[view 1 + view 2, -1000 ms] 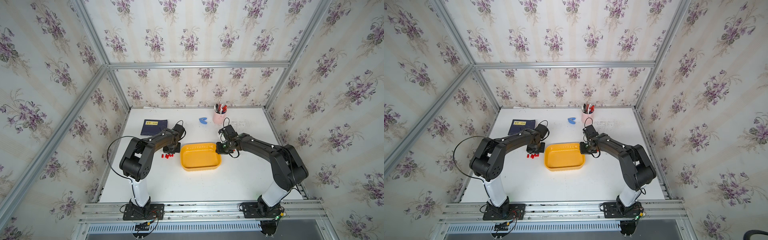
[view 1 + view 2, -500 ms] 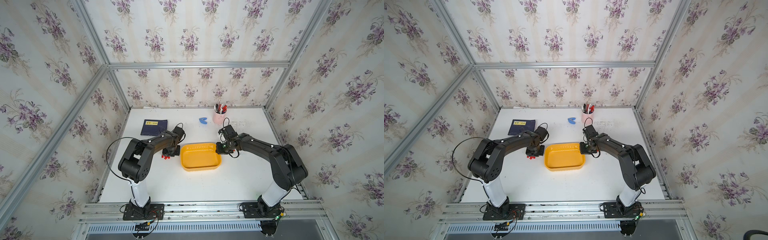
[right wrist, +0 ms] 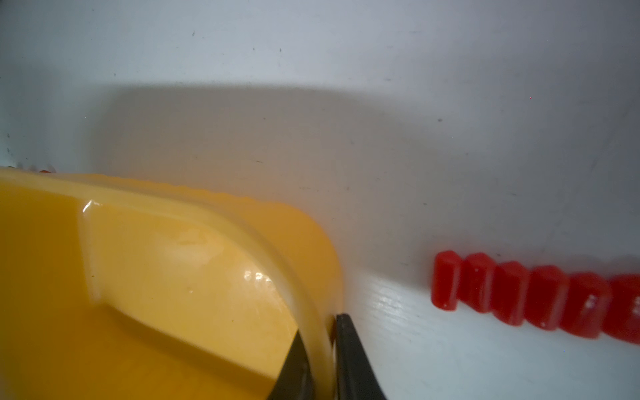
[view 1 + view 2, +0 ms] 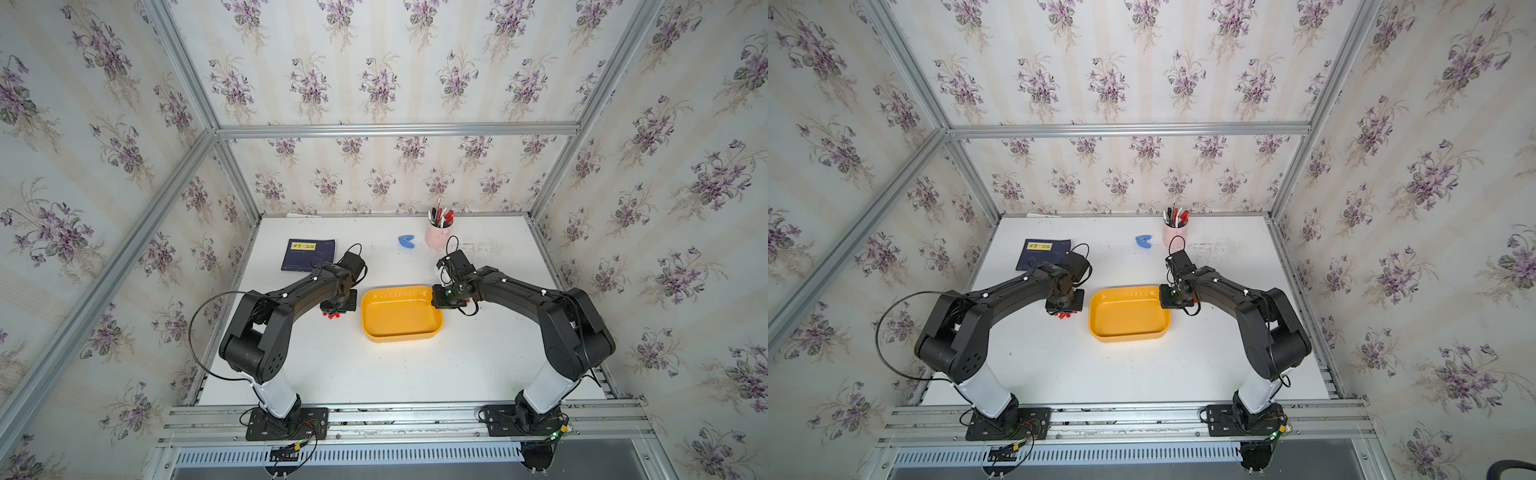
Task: Take the screw protection sleeves out of the storage box
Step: Adjust the screw protection sleeve at the center of the board.
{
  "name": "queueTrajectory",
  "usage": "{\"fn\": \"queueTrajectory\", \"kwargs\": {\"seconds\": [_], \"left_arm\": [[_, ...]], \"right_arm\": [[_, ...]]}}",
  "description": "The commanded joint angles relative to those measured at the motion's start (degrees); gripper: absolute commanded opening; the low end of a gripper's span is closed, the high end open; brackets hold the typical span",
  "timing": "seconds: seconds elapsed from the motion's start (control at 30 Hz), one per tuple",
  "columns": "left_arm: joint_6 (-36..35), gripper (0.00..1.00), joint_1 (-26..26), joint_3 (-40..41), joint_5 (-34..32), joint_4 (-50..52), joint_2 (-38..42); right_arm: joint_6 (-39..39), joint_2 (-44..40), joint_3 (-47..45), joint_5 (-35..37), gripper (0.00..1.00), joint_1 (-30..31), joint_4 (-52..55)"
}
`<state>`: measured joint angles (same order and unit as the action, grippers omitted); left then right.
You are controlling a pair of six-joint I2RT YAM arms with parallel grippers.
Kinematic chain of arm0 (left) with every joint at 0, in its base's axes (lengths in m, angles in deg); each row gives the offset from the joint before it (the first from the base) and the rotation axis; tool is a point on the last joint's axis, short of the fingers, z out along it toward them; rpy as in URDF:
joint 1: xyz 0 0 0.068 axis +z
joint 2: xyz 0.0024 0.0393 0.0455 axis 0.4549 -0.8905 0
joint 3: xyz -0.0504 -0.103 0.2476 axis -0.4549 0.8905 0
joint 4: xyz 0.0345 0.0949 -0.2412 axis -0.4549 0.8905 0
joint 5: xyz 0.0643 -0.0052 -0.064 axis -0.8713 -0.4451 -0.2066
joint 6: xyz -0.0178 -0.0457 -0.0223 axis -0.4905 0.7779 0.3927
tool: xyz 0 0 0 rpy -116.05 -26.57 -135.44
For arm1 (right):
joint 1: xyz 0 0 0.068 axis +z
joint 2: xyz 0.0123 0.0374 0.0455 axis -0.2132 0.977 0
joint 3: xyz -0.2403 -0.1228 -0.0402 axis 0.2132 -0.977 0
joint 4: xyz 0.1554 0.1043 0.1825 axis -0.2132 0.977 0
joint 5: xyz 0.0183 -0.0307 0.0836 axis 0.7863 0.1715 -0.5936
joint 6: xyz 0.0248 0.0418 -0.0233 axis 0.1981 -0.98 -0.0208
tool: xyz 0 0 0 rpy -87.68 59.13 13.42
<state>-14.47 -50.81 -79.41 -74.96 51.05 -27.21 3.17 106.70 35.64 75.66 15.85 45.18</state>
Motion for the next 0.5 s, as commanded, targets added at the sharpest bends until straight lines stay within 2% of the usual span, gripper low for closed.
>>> {"fn": "queueTrajectory", "kwargs": {"seconds": [0.0,0.2,0.47], "left_arm": [[3.1,0.05,2.0,2.7,-0.7,4.3,3.1],[3.4,0.04,4.8,6.3,-1.6,4.0,3.8],[2.4,0.04,4.8,5.5,0.1,-0.8,1.7]], "right_arm": [[0.0,0.2,-0.1,-0.1,0.15,0.1,0.4],[0.1,0.3,-0.1,-0.2,0.15,0.1,0.3],[-0.1,0.2,-0.1,-0.2,0.15,0.1,0.2]]}}
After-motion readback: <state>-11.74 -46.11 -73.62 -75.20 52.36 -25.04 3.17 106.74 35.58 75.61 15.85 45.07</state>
